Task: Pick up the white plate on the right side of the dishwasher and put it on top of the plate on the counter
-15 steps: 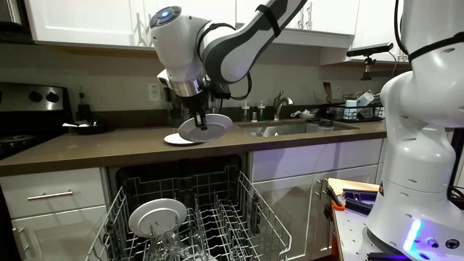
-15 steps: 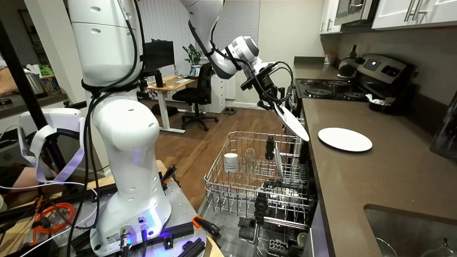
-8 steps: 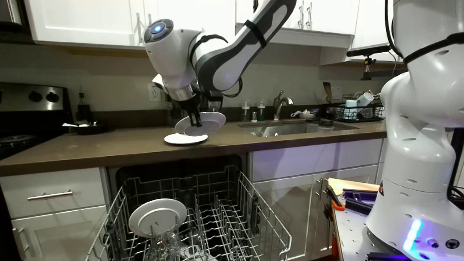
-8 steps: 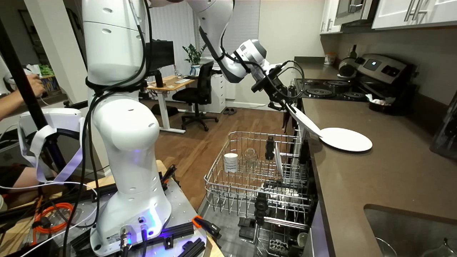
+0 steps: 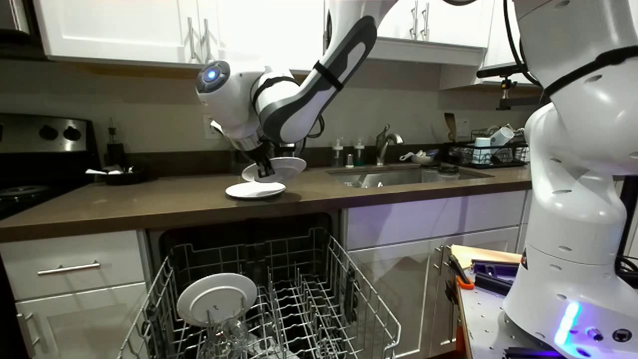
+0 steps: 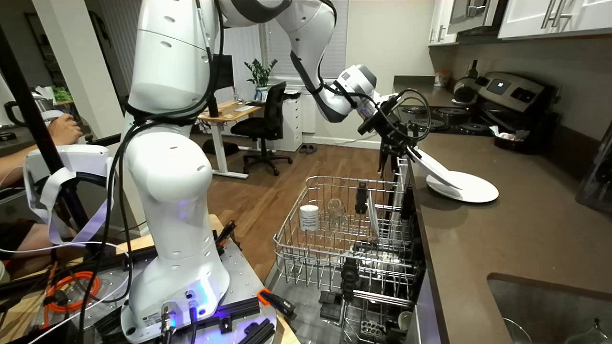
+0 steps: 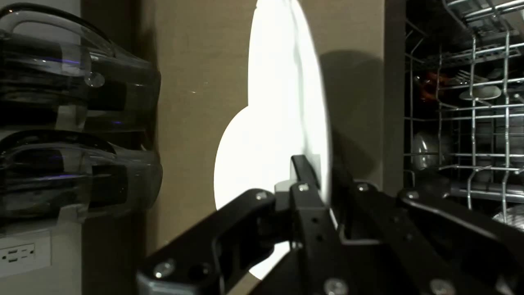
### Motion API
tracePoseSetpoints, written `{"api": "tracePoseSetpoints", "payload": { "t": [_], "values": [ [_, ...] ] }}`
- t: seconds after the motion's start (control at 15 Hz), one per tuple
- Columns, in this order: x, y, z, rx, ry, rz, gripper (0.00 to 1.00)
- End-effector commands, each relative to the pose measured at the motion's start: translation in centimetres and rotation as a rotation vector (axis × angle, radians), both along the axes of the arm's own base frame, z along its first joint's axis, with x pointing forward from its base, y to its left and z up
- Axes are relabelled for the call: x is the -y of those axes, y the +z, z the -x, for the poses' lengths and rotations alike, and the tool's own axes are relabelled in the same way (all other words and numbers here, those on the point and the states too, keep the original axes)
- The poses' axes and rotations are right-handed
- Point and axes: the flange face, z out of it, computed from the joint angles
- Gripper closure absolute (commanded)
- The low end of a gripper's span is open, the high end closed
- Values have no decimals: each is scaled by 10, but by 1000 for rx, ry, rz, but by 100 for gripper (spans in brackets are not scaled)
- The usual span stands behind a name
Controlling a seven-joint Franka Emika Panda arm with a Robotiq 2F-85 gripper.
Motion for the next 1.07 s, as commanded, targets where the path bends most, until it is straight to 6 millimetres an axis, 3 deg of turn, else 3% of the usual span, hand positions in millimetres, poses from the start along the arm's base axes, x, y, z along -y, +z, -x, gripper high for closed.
{"api": "tracePoseSetpoints", "payload": {
  "t": [0.0, 1.0],
  "values": [
    [14, -7, -28, 73, -44, 35, 91],
    [36, -42, -90, 225, -139, 83, 91]
  ]
}}
